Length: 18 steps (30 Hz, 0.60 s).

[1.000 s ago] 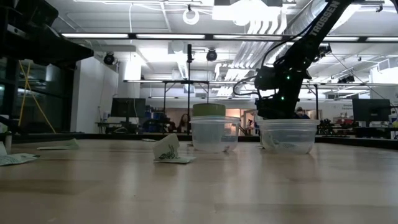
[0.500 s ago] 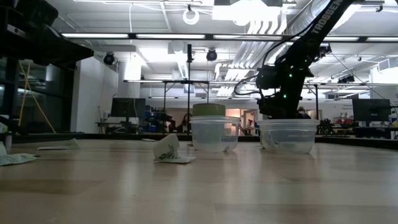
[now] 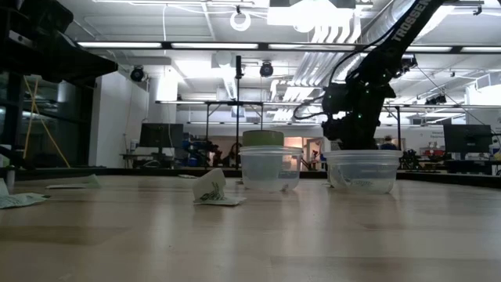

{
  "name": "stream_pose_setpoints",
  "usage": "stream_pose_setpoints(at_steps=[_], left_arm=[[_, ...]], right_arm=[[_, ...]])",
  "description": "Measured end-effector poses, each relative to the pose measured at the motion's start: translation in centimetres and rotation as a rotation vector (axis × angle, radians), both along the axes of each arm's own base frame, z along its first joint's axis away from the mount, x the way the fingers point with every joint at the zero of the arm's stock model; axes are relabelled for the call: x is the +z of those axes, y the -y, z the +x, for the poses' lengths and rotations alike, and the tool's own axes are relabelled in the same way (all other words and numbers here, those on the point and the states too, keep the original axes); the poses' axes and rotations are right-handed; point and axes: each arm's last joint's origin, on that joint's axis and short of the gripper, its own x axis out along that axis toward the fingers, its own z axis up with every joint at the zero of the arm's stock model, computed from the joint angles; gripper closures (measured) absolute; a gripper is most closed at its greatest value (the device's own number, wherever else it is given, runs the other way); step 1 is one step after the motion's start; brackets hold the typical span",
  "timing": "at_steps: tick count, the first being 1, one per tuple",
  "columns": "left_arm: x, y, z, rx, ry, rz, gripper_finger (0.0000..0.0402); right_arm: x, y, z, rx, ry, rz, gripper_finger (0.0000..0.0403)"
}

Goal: Pick and place items into bin
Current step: Put the stevia packet into the right transparent bin

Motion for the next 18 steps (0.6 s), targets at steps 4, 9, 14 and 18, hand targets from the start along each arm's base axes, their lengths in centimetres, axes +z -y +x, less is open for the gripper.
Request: stream_pose_setpoints(at_steps=[4,9,14,18], left_arm=[[0.0,0.0,0.0,0.000,0.000,0.000,0.0341],[0.0,0.0,0.0,0.000,0.000,0.000,0.0341],[0.0,0.0,0.0,0.000,0.001,0.000,0.0341],[0.0,0.0,0.0,0.000,0.000,0.000,0.0341]], right_arm=[[1.0,-0.6,1.5,0.078,0.020,-0.025,0.0399],[3.9,-0.8,4.3,0.179,0.094,-0.108,0.0401],[6.9,-2.8,6.9,0.322,0.114,-0.101,0.0402],[9.1,-5.9,8.4,0.431,0.065,-0.055,0.0402]])
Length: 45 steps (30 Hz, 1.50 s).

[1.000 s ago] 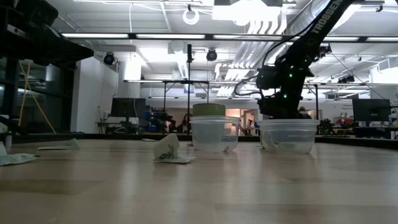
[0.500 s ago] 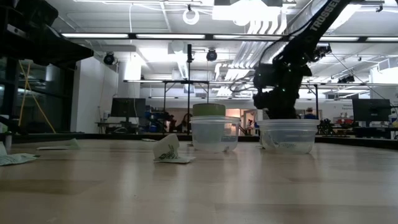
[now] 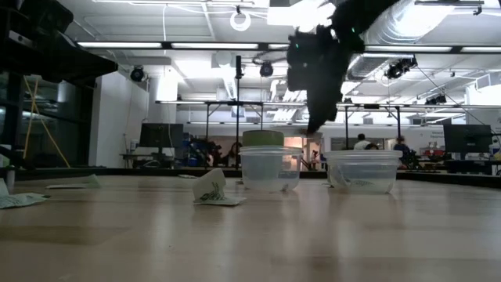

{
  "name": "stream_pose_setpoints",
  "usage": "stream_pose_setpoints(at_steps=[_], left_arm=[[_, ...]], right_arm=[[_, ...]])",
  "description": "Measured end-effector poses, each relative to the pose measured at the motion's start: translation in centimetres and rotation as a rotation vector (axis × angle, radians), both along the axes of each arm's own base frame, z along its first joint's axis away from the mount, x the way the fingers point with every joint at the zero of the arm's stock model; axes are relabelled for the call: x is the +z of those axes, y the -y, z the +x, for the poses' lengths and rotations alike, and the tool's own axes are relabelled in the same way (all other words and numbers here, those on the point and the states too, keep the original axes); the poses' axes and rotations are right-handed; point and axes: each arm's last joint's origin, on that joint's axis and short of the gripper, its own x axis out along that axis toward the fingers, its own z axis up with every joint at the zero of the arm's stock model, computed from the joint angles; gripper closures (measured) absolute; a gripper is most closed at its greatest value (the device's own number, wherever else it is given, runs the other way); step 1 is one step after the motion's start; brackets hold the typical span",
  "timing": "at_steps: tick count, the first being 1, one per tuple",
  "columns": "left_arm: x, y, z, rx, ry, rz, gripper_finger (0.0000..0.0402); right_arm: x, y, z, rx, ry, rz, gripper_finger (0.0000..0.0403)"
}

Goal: Pick and place items into bin
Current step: Put the stevia packet into the right transparent bin

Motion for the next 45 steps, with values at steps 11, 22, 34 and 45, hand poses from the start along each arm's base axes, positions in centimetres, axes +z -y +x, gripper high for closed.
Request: stream_pose_setpoints(at_steps=[11,22,34,45], left_arm=[[0.0,0.0,0.0,0.001,0.000,0.000,0.0341],[0.0,0.0,0.0,0.002,0.000,0.000,0.0341],[0.0,0.0,0.0,0.002,0.000,0.000,0.0341],[0.0,0.0,0.0,0.002,0.001,0.000,0.0341]], right_arm=[[1.2,-8.2,0.6,0.136,-0.266,-0.024,0.0402],[0.1,-10.5,0.4,0.112,-0.326,-0.031,0.0369],[-0.1,-8.9,0.7,0.010,-0.306,-0.226,0.0244],[-0.2,-2.0,0.6,-0.092,-0.159,-0.165,0.0230]])
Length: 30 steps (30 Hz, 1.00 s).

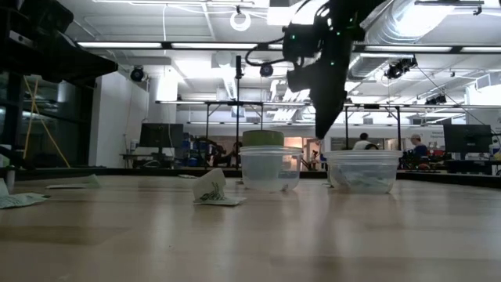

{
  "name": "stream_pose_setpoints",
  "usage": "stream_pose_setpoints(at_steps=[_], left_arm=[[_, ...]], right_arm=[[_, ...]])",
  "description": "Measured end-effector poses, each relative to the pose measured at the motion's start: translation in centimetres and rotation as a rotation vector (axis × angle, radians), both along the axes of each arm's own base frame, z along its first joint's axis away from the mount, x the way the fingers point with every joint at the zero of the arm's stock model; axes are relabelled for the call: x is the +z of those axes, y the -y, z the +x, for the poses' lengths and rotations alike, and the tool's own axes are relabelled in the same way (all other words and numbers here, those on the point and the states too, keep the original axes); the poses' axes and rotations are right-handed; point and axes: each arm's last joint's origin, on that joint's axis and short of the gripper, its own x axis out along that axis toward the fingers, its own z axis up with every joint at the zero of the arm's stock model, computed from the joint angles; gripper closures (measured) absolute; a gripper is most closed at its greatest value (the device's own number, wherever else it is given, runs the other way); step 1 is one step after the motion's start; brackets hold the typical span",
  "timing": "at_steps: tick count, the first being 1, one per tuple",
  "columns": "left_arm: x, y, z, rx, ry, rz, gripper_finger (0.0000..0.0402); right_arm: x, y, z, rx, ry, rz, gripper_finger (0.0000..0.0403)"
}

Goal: Pick and place items into bin
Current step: Put the stevia packet into the right transparent bin

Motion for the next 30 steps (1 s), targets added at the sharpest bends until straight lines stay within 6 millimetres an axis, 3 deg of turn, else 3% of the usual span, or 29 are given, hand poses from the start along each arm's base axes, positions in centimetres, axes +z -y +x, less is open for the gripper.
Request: stream_pose_setpoints(at_steps=[7,11,16,30], left_arm=[[0.0,0.0,0.0,-0.001,0.000,0.000,0.0341],[0.0,0.0,0.0,-0.001,0.000,0.002,0.0341],[0.0,0.0,0.0,-0.001,-0.001,0.002,0.0341],[0.0,0.0,0.0,-0.002,-0.001,0.005,0.0341]], right_arm=[[-2.6,0.9,0.8,0.142,-0.034,0.065,0.0219],[-4.3,1.4,1.0,0.146,-0.092,0.060,0.0212],[-5.6,1.9,0.8,0.136,-0.116,0.187,0.0210],[-6.7,2.3,0.7,0.108,-0.118,0.277,0.0210]])
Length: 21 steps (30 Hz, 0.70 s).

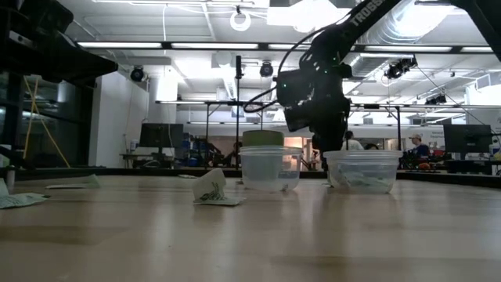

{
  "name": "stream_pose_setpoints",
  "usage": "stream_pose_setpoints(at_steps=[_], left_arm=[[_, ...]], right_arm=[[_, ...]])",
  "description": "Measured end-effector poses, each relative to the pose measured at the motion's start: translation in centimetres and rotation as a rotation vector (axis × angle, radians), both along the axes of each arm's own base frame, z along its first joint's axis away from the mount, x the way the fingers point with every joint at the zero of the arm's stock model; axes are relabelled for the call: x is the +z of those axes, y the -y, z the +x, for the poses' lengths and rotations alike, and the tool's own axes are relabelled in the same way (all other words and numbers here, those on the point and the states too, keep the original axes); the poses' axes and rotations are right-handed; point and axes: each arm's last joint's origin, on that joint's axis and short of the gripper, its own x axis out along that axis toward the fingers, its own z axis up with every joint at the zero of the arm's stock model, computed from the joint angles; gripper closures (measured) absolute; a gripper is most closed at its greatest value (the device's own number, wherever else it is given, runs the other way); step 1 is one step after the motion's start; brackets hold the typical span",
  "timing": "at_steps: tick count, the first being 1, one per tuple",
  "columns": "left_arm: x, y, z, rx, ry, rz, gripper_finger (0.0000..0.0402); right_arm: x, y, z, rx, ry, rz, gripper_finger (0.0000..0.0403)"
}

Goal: Pick and place items into bin
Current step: Put the stevia packet into the right transparent bin

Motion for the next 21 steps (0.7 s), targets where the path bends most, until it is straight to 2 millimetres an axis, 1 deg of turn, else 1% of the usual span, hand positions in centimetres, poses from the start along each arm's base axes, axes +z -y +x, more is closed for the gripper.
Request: stream_pose_setpoints(at_steps=[5,10,12,15,21], left_arm=[[0.00,0.00,0.00,0.000,0.000,0.000,0.0341],[-0.01,0.00,0.00,0.000,-0.001,0.000,0.0341],[0.00,0.00,0.00,0.000,0.000,0.000,0.0341],[0.00,0.00,0.00,0.000,0.000,0.000,0.0341],[0.00,0.00,0.00,0.000,0.000,0.000,0.0341]], right_arm=[[-0.98,0.06,0.08,-0.004,-0.034,0.013,0.0210],[-1.11,0.05,0.06,-0.004,-0.043,0.014,0.0211],[-1.11,0.01,-0.08,-0.004,-0.061,0.010,0.0219],[-1.13,0.02,-0.31,-0.004,-0.096,-0.015,0.0248],[-1.13,0.03,-0.36,-0.002,-0.102,-0.019,0.0338]])
